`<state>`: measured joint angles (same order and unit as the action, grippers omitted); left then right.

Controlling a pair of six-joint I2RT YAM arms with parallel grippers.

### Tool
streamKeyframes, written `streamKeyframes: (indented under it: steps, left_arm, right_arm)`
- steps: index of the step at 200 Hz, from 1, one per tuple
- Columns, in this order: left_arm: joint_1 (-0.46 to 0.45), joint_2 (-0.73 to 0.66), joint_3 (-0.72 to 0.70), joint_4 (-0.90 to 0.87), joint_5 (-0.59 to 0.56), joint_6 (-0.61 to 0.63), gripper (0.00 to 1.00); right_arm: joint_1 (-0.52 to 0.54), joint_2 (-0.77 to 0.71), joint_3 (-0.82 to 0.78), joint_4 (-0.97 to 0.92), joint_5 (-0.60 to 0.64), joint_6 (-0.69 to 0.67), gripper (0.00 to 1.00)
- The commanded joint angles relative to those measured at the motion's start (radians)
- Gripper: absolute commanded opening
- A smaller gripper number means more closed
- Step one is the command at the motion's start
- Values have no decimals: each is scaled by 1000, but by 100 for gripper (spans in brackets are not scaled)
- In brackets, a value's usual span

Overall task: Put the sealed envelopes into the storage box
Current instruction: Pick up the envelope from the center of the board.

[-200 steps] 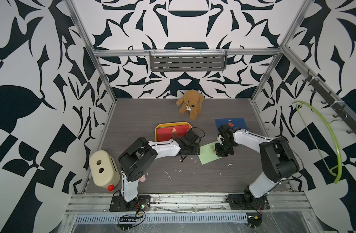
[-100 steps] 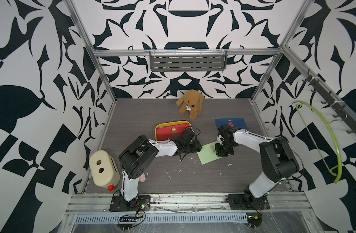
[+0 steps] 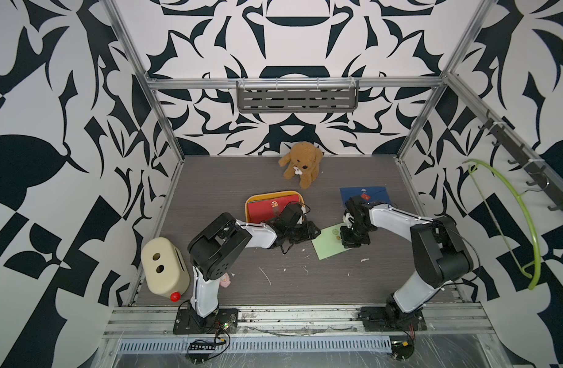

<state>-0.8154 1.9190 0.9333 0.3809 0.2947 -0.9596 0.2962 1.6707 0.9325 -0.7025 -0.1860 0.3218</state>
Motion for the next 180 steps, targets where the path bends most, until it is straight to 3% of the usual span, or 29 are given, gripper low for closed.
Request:
streamKeyframes:
  steps: [1,88,180]
  left_arm:
    - [12,6,-30,74,72,-36,58]
    - [0,23,7,80,129,1,49]
    - [-17,7,30,75,116,16,15]
  right_arm:
    - [4,61,-32,-14,2,-16,0]
    - [9,35,-36,-9,-57,-14,0]
    - [12,-18,-43,-12,-132,-5,0]
